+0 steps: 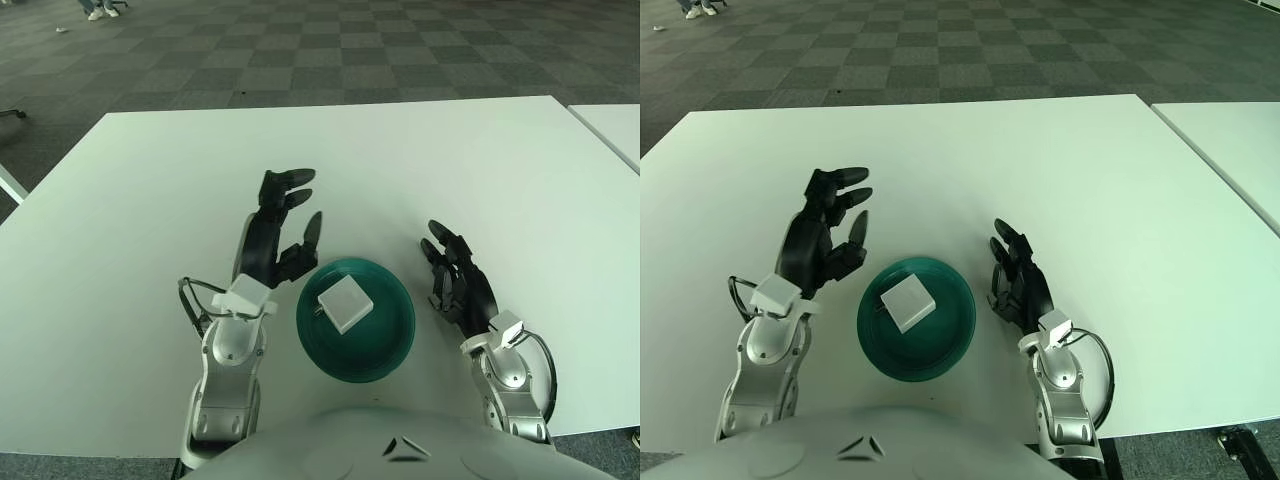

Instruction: Put the charger into the plate.

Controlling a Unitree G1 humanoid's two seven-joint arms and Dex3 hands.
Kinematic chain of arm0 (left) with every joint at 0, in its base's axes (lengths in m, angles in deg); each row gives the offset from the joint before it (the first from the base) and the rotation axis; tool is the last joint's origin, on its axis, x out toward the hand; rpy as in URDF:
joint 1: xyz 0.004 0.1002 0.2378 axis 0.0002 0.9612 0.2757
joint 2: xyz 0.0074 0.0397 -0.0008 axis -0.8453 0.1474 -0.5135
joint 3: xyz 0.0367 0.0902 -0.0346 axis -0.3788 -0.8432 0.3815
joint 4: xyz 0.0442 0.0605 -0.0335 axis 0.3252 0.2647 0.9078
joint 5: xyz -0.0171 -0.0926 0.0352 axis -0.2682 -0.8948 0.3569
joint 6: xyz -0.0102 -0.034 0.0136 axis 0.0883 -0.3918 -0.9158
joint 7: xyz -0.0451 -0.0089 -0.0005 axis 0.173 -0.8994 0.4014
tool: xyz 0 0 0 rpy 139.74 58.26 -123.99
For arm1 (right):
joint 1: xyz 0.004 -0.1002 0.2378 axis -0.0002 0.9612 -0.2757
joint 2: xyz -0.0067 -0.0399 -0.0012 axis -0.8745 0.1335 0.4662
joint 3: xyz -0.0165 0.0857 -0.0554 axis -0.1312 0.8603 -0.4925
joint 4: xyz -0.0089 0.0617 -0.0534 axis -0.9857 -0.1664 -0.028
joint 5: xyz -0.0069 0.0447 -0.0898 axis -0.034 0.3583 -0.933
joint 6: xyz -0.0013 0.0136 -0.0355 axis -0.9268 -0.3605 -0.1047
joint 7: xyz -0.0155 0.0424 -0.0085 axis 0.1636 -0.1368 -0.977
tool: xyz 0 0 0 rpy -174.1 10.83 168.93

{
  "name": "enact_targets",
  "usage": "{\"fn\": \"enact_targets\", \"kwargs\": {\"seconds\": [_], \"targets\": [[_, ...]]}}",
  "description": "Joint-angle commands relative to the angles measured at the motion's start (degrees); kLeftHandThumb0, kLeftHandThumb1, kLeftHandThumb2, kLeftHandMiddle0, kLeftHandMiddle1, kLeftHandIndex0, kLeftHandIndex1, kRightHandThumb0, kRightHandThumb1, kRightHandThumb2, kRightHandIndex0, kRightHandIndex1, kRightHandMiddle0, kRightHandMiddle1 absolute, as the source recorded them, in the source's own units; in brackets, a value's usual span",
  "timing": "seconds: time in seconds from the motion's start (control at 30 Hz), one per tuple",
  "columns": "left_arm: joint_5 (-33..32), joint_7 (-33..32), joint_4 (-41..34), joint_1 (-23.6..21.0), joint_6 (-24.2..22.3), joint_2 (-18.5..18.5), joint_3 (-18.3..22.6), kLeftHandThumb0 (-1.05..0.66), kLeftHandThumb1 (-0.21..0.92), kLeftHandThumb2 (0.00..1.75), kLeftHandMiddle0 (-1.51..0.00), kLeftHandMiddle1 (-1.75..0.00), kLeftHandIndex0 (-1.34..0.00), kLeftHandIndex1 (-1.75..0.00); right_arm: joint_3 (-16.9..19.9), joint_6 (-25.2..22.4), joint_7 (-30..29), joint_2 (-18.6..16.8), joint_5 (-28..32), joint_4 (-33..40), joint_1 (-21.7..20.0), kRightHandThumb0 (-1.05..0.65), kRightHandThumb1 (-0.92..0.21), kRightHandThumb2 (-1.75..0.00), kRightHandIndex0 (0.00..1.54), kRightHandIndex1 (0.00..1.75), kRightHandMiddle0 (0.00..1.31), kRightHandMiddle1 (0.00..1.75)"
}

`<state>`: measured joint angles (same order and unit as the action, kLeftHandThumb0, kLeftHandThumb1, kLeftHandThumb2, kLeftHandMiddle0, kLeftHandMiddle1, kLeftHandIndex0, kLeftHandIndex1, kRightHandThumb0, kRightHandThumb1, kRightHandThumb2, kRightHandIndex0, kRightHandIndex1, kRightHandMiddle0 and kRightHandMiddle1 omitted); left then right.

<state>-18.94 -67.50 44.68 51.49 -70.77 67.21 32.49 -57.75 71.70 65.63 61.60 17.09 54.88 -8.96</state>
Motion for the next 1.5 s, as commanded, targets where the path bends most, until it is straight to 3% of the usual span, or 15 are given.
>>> {"fn": "enact_targets", "kwargs": {"seconds": [0.0,0.17,0.37,0.53,0.8,0.97,1.2,1.47], "targets": [[-10.2,-2.5,4.5,5.1,6.0,7.5,1.8,-0.81,0.92,0.87,-0.21,-0.44,0.0,-0.82,0.3,-2.5,0.2,-0.5,0.8,-3.4,1.3,-0.75,-0.92,-0.74,0.19,0.01,0.0,0.58],[-15.9,-5.8,8.1,6.5,9.3,7.6,1.7,-0.88,0.92,0.96,-0.18,-0.28,0.0,-0.69,0.4,-2.3,0.1,-0.4,0.9,-3.6,1.2,-0.75,-0.92,-0.73,0.19,0.01,0.0,0.6],[-17.7,-8.7,12.0,7.6,12.5,6.1,1.7,-0.93,0.92,1.01,-0.17,-0.17,0.0,-0.62,0.6,-2.1,0.4,0.0,0.7,-3.6,1.4,-0.77,-0.92,-0.72,0.17,0.0,0.0,0.61],[-11.8,-10.2,16.9,8.8,15.6,2.4,2.4,-0.96,0.92,1.03,-0.16,-0.12,0.0,-0.55,0.6,-2.6,1.0,0.5,0.6,-3.0,1.5,-0.77,-0.92,-0.72,0.16,0.0,0.0,0.57],[-5.6,-9.9,28.1,9.1,23.8,0.3,2.9,-0.99,0.92,1.09,-0.09,-0.04,0.0,-0.32,0.9,-3.4,1.1,1.2,0.5,-2.4,1.5,-0.76,-0.92,-0.73,0.15,0.0,0.0,0.51],[-3.2,-9.2,30.5,10.6,28.6,-0.5,2.2,-1.0,0.92,1.13,-0.02,-0.01,0.0,-0.18,1.0,-3.3,0.9,1.2,0.2,-2.2,1.4,-0.75,-0.92,-0.75,0.17,0.01,0.0,0.56],[-2.5,-6.7,32.0,12.2,31.4,-3.2,2.6,-1.02,0.92,1.18,0.0,0.0,0.0,-0.05,1.0,-3.6,0.8,1.6,-0.4,-2.5,1.0,-0.75,-0.92,-0.78,0.19,0.02,0.0,0.6],[-1.7,-6.3,36.3,11.3,35.1,-3.9,3.1,-1.03,0.92,1.2,0.0,0.0,0.0,0.0,1.1,-3.5,1.0,2.0,-0.3,-3.6,0.4,-0.76,-0.92,-0.79,0.19,0.02,0.0,0.6]]}}
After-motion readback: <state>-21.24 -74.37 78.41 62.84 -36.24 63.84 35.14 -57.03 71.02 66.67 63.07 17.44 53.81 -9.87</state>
